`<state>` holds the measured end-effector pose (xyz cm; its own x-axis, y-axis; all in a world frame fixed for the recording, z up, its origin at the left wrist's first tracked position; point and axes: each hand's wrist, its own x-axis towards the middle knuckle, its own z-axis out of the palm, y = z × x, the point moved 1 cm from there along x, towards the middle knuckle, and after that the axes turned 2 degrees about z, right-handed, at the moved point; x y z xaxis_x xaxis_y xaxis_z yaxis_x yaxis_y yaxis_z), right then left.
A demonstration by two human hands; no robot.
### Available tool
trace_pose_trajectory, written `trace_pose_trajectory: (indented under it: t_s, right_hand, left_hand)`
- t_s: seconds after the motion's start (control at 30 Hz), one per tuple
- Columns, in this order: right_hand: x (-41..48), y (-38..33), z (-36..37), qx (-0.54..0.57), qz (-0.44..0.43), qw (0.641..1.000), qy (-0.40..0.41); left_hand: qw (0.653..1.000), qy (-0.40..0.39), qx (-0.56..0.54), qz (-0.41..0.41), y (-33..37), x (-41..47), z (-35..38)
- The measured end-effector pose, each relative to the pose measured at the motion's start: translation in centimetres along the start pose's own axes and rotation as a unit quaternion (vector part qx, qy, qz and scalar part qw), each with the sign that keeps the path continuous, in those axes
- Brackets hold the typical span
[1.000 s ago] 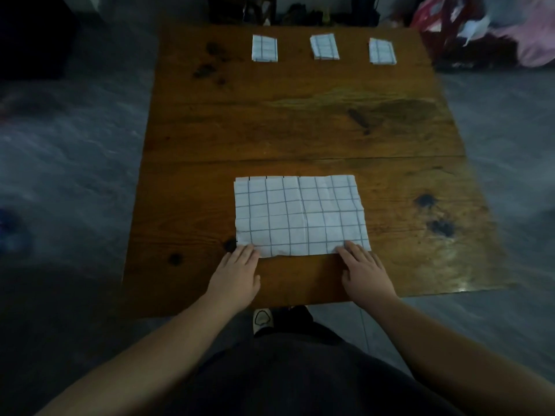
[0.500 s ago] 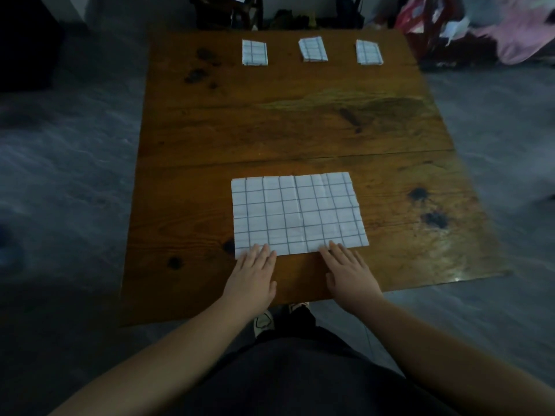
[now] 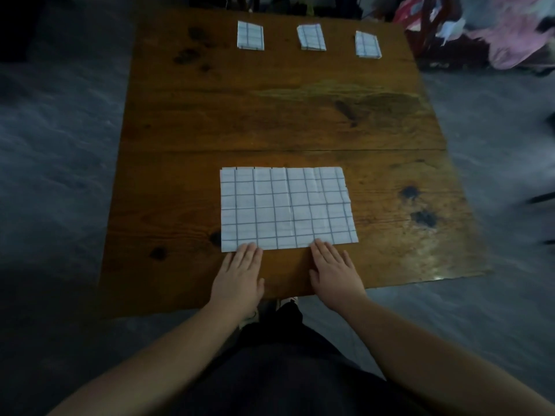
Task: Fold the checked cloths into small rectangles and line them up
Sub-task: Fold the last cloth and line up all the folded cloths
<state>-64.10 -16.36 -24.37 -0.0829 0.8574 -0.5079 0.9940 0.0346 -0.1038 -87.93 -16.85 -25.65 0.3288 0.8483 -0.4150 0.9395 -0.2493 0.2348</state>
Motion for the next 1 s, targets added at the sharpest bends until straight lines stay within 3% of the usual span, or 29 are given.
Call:
trace_pose_trajectory:
  t_s: [0.17, 0.3, 0.63, 0.77, 1.0]
  right_hand:
    - [-0.7, 5.5, -0.7, 0.01, 0.084, 0.996, -0.01]
    - [-0.6, 5.9, -1.1, 0.041, 0.12, 0.992, -0.002]
    - [0.6, 0.0, -0.2, 0.019, -0.096, 0.995, 0.002]
    - [0.8, 1.4, 0.0, 0.017, -0.091, 0.996, 0.01]
    - [-0.5, 8.0, -0.4, 0.039, 0.011, 0.999, 0.022]
  left_hand:
    - [0.996, -0.006, -0.023, -0.088, -2.3, -1.8, -0.8]
    - [0.993, -0.002, -0.016, -0.12, -1.9, -2.1, -1.4]
    - [1.0, -0.006, 0.01, 0.027, 5.7, 3.1, -1.4]
    - [0.999, -0.013, 0.031, 0.02, 5.8, 3.1, -0.5]
    - [0.997, -0.018, 0.008, -0.072, 1.3, -0.3, -0.1]
